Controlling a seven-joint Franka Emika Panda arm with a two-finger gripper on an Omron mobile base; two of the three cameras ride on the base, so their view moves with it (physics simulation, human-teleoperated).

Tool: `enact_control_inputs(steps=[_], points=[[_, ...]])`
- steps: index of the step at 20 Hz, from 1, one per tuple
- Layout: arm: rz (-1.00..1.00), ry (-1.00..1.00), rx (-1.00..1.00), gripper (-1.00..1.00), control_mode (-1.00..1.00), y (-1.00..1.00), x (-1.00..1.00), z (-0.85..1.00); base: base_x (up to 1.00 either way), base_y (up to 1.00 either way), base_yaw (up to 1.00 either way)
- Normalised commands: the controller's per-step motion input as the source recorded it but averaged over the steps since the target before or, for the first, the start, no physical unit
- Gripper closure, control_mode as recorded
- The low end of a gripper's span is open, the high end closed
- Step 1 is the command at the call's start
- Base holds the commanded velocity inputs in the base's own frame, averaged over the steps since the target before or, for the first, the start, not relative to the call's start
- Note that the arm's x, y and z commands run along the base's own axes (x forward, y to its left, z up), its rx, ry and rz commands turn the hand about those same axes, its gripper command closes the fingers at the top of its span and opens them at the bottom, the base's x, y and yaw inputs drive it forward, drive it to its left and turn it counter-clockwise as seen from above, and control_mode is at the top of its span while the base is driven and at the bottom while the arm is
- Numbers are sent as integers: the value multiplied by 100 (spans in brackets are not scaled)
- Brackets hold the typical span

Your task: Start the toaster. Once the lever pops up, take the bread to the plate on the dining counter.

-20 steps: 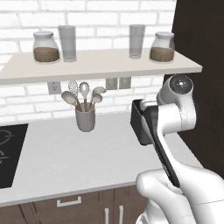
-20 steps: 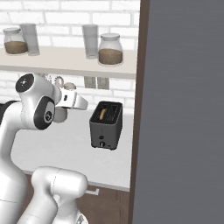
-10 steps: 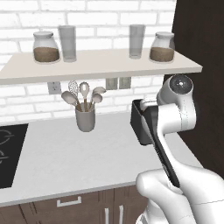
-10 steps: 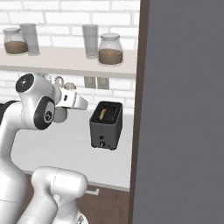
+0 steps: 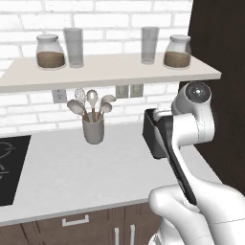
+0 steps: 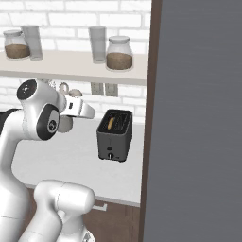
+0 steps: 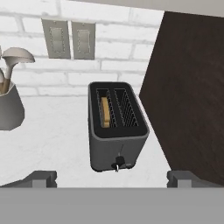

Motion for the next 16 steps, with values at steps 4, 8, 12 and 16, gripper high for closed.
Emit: enact_control_inputs(steps=[4, 8, 12, 16], points=[[0, 0, 0, -100, -100, 0, 0, 0, 0, 0, 0], [0, 0, 0, -100, -100, 0, 0, 0, 0, 0, 0], [0, 0, 0, -100, -100, 0, 0, 0, 0, 0, 0], [0, 0, 0, -100, -100, 0, 0, 0, 0, 0, 0]])
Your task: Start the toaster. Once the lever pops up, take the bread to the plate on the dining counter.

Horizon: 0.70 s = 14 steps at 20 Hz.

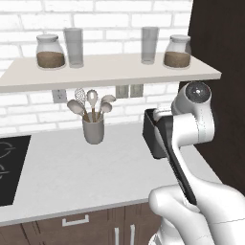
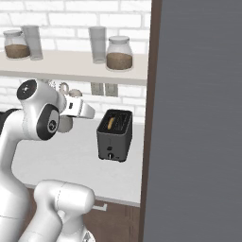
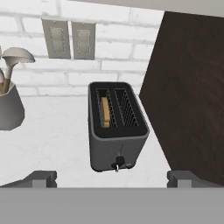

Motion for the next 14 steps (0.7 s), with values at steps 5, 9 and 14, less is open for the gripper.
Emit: enact_control_inputs(steps=[5, 9, 14], points=[[0, 0, 0, -100, -100, 0, 0, 0, 0, 0, 0], [0, 0, 0, -100, -100, 0, 0, 0, 0, 0, 0], [0, 0, 0, -100, -100, 0, 0, 0, 0, 0, 0]])
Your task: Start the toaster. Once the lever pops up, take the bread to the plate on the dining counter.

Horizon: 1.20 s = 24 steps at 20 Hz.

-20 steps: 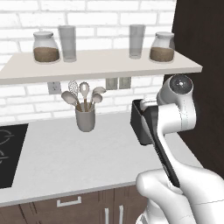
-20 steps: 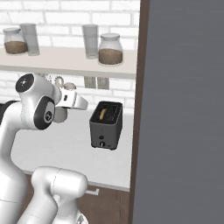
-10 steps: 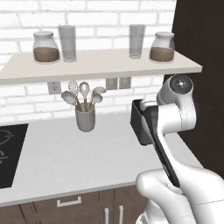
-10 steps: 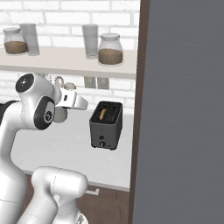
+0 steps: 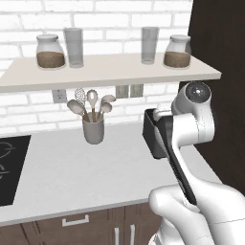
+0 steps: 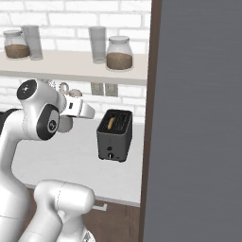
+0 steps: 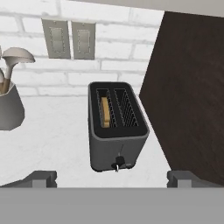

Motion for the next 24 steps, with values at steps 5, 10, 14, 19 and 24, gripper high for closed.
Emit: enact_control_inputs(steps=[5, 10, 14, 19, 24], points=[[0, 0, 0, -100, -100, 0, 0, 0, 0, 0, 0], [0, 0, 0, -100, -100, 0, 0, 0, 0, 0, 0], [0, 0, 0, -100, -100, 0, 0, 0, 0, 0, 0], [0, 0, 0, -100, -100, 0, 0, 0, 0, 0, 0], [0, 0, 0, -100, -100, 0, 0, 0, 0, 0, 0]])
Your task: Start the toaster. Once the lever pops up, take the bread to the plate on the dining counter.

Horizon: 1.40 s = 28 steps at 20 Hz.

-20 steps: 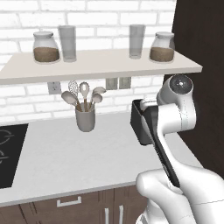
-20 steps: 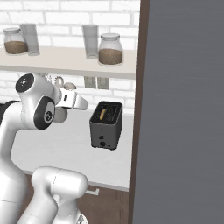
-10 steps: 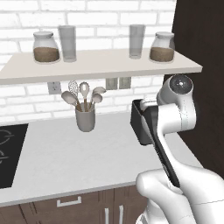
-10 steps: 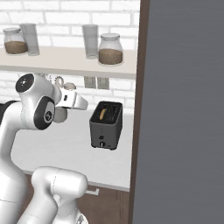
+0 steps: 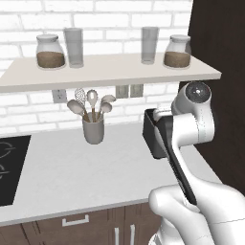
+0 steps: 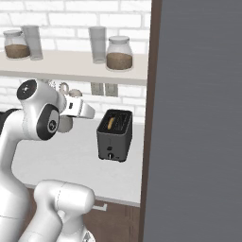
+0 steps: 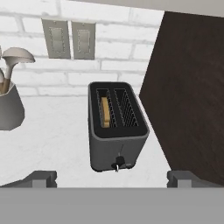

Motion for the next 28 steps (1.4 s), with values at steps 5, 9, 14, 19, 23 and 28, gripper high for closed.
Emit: enact_control_inputs(steps=[5, 9, 14, 19, 23, 28], points=[[0, 0, 0, -100, -100, 0, 0, 0, 0, 0, 0], [0, 0, 0, -100, -100, 0, 0, 0, 0, 0, 0], [0, 0, 0, -100, -100, 0, 0, 0, 0, 0, 0], [0, 0, 0, -100, -100, 0, 0, 0, 0, 0, 0], [0, 0, 0, -100, -100, 0, 0, 0, 0, 0, 0], [0, 0, 0, -100, -100, 0, 0, 0, 0, 0, 0]])
